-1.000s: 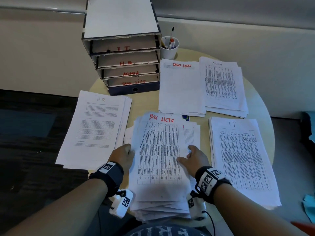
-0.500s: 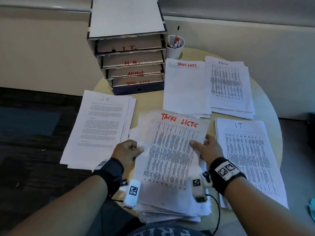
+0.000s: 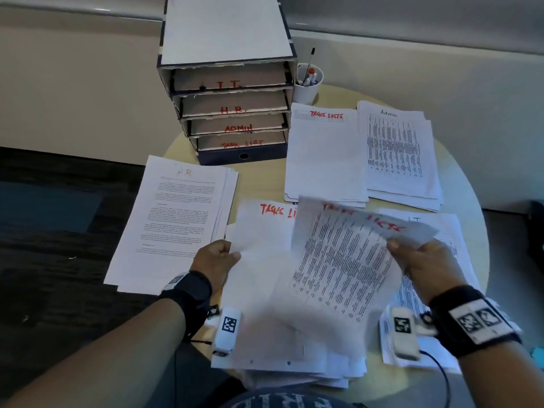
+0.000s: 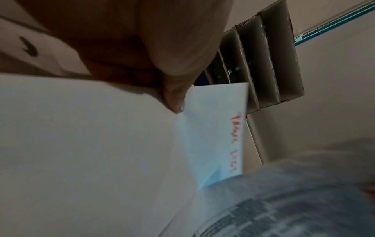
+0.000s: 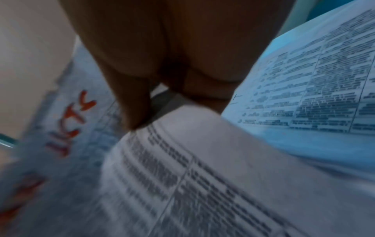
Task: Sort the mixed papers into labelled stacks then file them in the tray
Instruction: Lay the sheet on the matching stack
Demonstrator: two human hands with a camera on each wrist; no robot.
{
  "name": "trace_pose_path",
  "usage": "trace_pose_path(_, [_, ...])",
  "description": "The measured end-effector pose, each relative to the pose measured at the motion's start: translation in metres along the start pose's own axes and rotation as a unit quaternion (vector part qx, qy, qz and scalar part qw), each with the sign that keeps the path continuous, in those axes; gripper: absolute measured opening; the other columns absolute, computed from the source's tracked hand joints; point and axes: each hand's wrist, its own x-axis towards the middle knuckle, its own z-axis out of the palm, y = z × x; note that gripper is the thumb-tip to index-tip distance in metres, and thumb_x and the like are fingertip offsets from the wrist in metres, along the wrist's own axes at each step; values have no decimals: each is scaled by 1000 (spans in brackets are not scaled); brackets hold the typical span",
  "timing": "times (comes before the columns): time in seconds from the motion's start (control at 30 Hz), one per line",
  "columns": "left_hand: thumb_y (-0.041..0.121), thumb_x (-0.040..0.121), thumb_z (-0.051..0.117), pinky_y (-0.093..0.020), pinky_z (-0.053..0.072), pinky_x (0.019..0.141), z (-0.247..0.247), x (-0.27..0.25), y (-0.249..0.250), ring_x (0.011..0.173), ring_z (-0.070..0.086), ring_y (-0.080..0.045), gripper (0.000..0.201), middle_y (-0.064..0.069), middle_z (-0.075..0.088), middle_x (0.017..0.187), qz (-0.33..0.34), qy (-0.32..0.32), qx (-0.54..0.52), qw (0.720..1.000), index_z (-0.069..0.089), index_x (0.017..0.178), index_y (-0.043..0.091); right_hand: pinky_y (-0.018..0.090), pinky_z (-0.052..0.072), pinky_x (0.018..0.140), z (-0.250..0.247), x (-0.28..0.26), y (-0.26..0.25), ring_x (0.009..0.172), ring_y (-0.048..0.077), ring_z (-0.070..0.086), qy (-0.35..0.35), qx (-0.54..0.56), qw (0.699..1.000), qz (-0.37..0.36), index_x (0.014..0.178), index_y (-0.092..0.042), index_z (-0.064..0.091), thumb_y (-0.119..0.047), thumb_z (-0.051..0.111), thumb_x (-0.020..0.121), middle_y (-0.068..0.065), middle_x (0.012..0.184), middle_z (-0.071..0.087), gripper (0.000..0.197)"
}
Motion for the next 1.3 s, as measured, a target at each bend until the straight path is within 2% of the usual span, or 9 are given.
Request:
trace_pose_path(0.13, [1, 94, 59, -18, 34, 44, 8, -9, 0, 46, 41, -18, 20, 3, 52, 47, -8, -43, -91, 995, 58, 77, 9, 45, 56, 87, -3, -19, -5, 94, 34, 71, -119, 20, 993, 13, 102, -5, 76, -17, 77, 76, 19, 101, 75, 29])
trace_pose_path(0.4, [-4, 84, 54, -27, 38, 63, 25, -19, -4, 64, 46, -17, 36, -5, 53, 71, 4, -259, -8, 966, 64, 65, 25, 18, 55, 62, 33, -38, 35, 76, 19, 74, -29, -35, 998, 51, 94, -6, 77, 2, 74, 82, 2, 83, 78, 15])
trace_pose_path(0.57, [11, 93, 51, -29, 43, 95, 54, 3, 11, 113, 55, -27, 25, -8, 56, 121, 79, -92, 247, 961, 65, 114, 15, 24, 52, 61, 9, -44, 44, 67, 18, 67, -48, -35, 997, 54, 71, -13, 76, 12, 71, 78, 4, 74, 74, 27])
trace_pose_path(0.67, [44, 79, 67, -38, 47, 87, 77, 6, 26, 115, 51, -33, 63, -12, 46, 125, 3, -37, 342, 939, 44, 130, 14, 25, 49, 52, -11, -50, 42, 68, 25, 63, -80, 42, 994, 56, 63, -12, 71, 29, 55, 76, 14, 73, 67, 46])
trace_pose_path(0.83, [41, 73, 75, -42, 54, 82, 92, 12, 29, 106, 60, -34, 79, -11, 50, 122, -48, -66, 385, 919, 30, 133, 16, 22, 55, 57, -24, -55, 34, 67, 24, 67, -68, 187, 977, 76, 80, 0, 62, 9, 64, 66, 15, 76, 69, 17])
trace_pose_path(1.03, [31, 84, 70, -35, 50, 74, 84, 12, 24, 89, 60, -28, 36, -5, 63, 106, -49, -76, 341, 936, 45, 107, 18, 20, 48, 49, -23, -54, 49, 56, 14, 57, -32, 145, 984, 96, 66, -11, 68, -38, 99, 27, 11, 65, 60, 57])
trace_pose_path(1.13, [18, 87, 58, -38, 53, 80, 78, 6, 22, 92, 58, -28, 17, -8, 60, 110, -26, -25, 315, 949, 50, 102, 17, 18, 47, 49, -19, -54, 49, 60, 20, 53, -30, 151, 984, 94, 70, -4, 64, -9, 87, 53, 11, 63, 59, 29])
trace_pose_path(1.23, [20, 79, 60, -35, 43, 101, 73, 0, 13, 116, 50, -26, 45, -7, 50, 128, 167, 101, 240, 951, 55, 123, 13, 19, 51, 51, -15, -51, 37, 62, 24, 62, -41, 162, 982, 82, 83, 8, 61, 20, 62, 75, 13, 68, 67, 14])
trace_pose_path(1.3, [36, 82, 58, -31, 32, 107, 72, -2, 14, 122, 46, -15, 56, 2, 47, 133, 193, -44, 97, 975, 51, 133, 15, 21, 56, 59, -10, -46, 29, 71, 22, 71, -50, 165, 982, 79, 93, 13, 61, 22, 56, 81, 16, 80, 74, 16])
